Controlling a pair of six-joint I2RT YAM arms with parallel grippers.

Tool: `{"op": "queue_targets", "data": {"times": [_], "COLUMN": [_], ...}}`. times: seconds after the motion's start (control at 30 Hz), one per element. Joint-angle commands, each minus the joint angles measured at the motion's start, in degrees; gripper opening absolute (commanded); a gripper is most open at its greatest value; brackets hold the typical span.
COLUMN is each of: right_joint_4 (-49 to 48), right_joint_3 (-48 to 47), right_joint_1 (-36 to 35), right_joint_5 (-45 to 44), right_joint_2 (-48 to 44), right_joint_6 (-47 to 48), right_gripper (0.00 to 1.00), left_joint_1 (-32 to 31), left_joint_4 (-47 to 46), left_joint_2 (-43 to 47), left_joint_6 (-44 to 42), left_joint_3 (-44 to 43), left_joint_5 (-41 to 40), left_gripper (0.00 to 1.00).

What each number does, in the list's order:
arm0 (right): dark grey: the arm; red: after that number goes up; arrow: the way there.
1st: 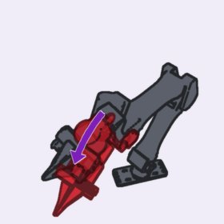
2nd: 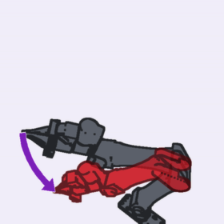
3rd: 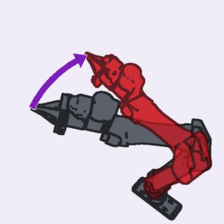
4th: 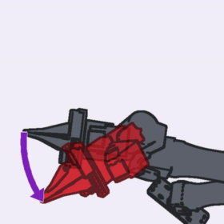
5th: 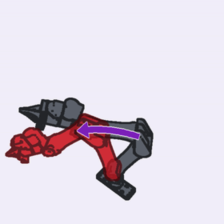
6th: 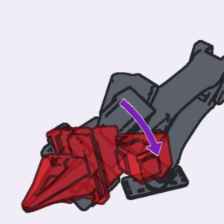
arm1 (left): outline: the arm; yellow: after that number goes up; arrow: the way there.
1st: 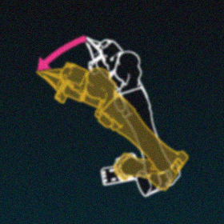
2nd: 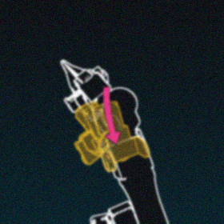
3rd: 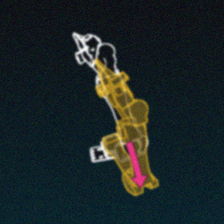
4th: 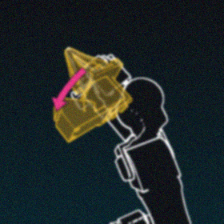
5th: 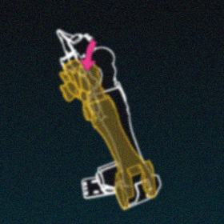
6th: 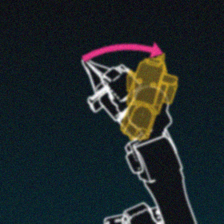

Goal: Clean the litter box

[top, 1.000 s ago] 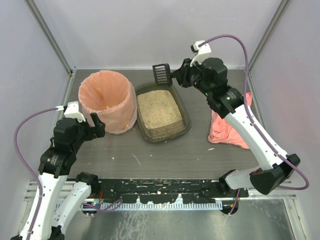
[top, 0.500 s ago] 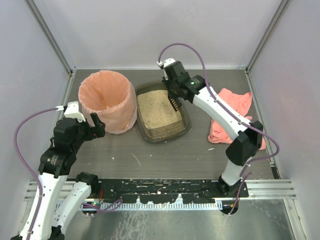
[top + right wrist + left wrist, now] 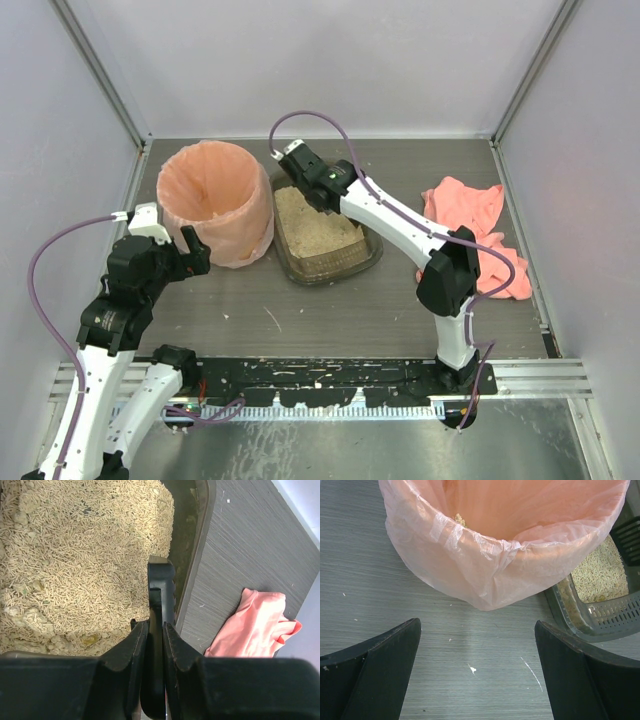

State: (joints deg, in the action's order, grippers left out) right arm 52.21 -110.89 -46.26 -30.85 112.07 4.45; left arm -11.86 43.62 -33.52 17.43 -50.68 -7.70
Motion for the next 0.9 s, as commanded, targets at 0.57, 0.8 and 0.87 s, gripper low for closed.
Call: {"op": "queue_targets", "data": {"times": [0.57,0.8,0.87], "right_joint_4": [-4.22,-5.88,-6.43], "right_joint_3": [2.7,4.94,5.25], "right_joint_1": [7.53,11.59,12.37], "right_joint_5": [24.9,34.01,36.57], "right_joint_2": [-1.85,-3.36,-3.59], "right_joint_6": [-5.32,-6.9,-7.55], "right_gripper": [0.01,0.01,0.01], "left_joint_1": [0.35,0.41,0.37], "left_joint_4": [-1.63,-1.61,-1.63], "left_joint_2": [0.25,0.16,0.2], "left_joint_6": [0.44,0.45,0.42], "left_joint_3": [-0.74,-0.82,-0.77], "left_joint_5": [-0.05,-0.06,-0.06], "left_gripper": [0.98,0.98,0.98]}}
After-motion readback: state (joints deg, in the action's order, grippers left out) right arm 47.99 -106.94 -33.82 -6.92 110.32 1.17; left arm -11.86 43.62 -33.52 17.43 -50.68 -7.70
